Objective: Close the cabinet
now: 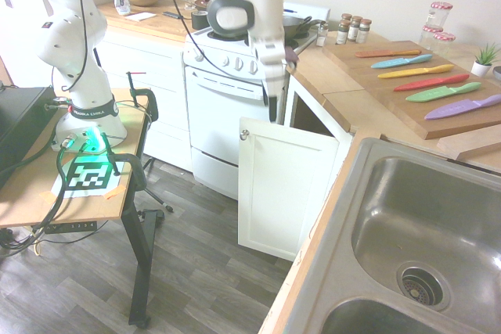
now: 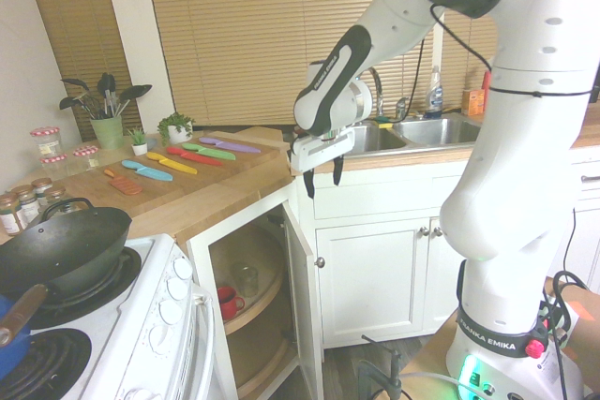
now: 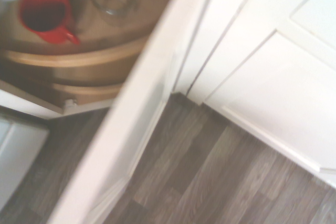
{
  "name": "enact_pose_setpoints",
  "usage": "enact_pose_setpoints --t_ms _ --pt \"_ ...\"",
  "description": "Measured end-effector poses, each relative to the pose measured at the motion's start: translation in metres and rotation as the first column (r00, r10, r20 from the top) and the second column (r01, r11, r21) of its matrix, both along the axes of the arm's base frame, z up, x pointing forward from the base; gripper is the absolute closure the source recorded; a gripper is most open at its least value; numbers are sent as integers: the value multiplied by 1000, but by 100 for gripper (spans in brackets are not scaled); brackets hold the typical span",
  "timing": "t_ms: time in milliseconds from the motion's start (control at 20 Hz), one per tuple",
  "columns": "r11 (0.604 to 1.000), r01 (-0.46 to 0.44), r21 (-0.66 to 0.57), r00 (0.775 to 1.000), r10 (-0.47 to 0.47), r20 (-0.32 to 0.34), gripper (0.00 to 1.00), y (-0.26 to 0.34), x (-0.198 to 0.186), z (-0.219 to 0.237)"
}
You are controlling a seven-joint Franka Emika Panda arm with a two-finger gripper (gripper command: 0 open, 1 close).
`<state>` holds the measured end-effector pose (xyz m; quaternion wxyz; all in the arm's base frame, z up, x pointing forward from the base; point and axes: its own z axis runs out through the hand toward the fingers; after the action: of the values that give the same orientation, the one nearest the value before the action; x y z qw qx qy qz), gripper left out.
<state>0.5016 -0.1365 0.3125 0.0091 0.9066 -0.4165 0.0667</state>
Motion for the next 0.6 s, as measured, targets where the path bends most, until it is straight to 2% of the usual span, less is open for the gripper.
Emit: enact_pose_setpoints --t_ms 200,500,550,600 --pt "1000 -6 9 999 7 -41 0 -16 25 -49" --pt "988 -138 -70 990 134 -52 0 -42 30 -86" --pt "982 -166 -84 986 163 -44 100 -45 30 -88" --pt "976 -196 -94 980 194 -35 100 -46 30 -88"
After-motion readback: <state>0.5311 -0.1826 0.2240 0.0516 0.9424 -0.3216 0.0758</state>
